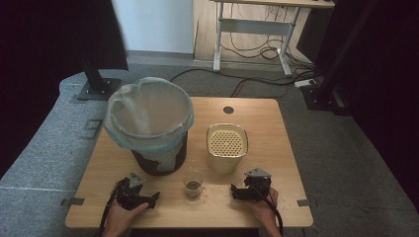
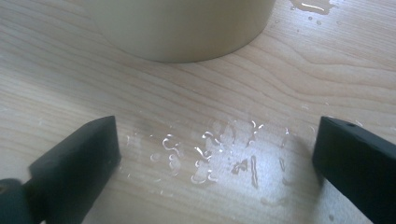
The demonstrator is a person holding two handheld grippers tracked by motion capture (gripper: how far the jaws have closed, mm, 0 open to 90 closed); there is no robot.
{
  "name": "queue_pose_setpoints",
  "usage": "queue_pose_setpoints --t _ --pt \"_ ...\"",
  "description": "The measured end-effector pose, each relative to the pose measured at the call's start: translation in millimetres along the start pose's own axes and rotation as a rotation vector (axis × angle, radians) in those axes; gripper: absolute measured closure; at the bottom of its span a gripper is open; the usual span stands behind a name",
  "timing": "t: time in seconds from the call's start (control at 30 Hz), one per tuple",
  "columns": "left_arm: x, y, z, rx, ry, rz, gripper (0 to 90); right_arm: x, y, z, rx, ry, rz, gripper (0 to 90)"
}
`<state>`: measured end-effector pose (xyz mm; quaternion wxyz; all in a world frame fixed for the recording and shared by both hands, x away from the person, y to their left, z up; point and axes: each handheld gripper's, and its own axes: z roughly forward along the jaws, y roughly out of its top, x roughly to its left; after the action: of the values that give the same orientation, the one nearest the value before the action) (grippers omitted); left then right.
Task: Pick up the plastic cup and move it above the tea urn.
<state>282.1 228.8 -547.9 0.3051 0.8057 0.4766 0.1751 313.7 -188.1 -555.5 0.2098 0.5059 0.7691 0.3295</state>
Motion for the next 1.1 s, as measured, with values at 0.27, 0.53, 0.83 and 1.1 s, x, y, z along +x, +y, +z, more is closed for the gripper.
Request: queue_pose_setpoints --t 0.27,0.53,0.83,1.1 --pt "0.9 -0.6 -0.5 0.0 -0.007 0.009 0.2 15.6 -1.3 -18.6 -0.081 0.008 -0.037 8.0" --pt "0.9 -0.6 -0.5 0.0 -0.007 0.009 0.1 61.6 0.0 -39.7 -0.224 0.193 -0.111 14.5" --pt "1.3 0.4 0.5 0.001 -0.002 0.004 0.0 111.5 5.9 -23.8 -0.242 0.338 -0.222 17.3" --pt "1.6 0.4 0.5 0.002 -0.004 0.007 0.0 139.7 25.8 10.4 -0.233 0.359 -0.211 19.1"
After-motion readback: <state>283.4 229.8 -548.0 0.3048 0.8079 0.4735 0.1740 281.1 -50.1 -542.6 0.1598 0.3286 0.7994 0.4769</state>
